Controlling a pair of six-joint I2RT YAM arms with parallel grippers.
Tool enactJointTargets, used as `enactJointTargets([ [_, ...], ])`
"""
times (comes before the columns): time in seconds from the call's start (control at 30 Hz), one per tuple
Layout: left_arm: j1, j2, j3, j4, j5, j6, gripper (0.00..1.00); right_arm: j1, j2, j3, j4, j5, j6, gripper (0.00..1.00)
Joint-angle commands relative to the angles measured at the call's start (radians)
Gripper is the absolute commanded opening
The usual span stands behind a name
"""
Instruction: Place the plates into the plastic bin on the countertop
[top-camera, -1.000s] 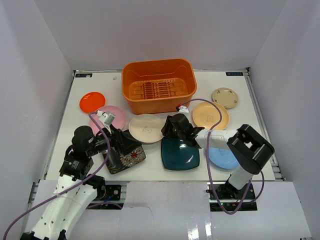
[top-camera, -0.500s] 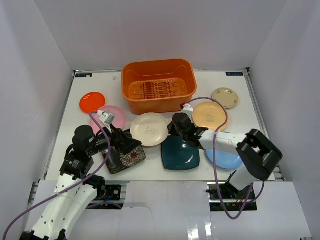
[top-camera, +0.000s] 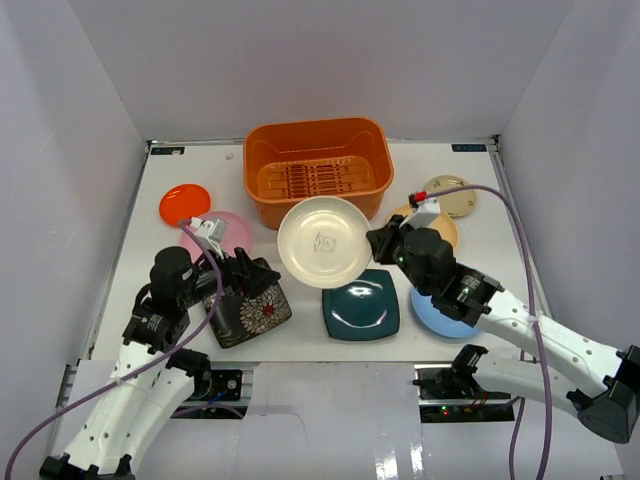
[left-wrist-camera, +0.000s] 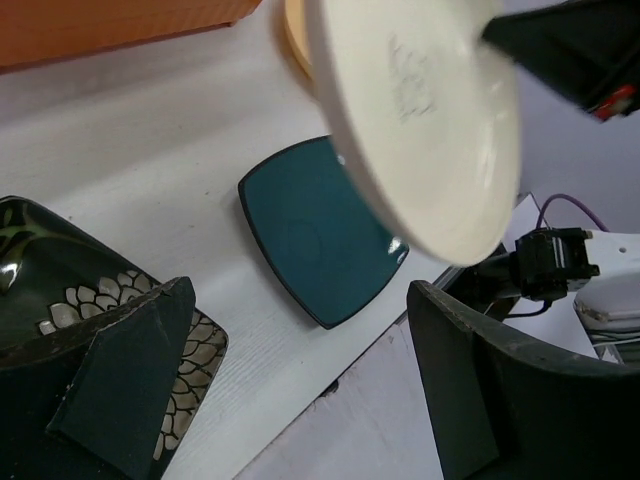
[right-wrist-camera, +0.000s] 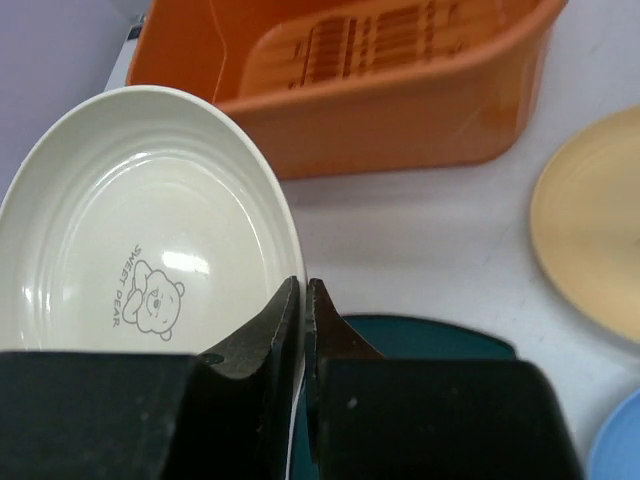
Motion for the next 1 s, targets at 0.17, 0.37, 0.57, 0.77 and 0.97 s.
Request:
enactJointTargets([
  [0.17,-0.005,0.097,-0.01,-0.007,-0.024,-0.059,0.98,-0.162,0.388,0.564,-0.014,0.025,-0.378,0.08],
  [0.37,-0.008,0.177,-0.031,0.006,-0.007,-0.089,0.97,-0.302,0.758,0.939,-0.052,-0.053,-0.464,0.08],
  [0.57,-0.011,0.354,-0.023,0.012,0.049,-0.074,0.91,-0.329,1.011,1.122,-0.057,-0.081,-0.542,0.08],
  [0.77,-0.016,0.404,-0.01,0.032,-0.016,-0.068,0.91,-0.348,1.157,1.184,-0.057,-0.128,-0.53,0.08],
  [0.97,-0.014,0.393,0.073,-0.005,-0.317,-0.077,0.9,-0.351,1.226,1.193,-0.058,-0.138,-0.509,0.1],
])
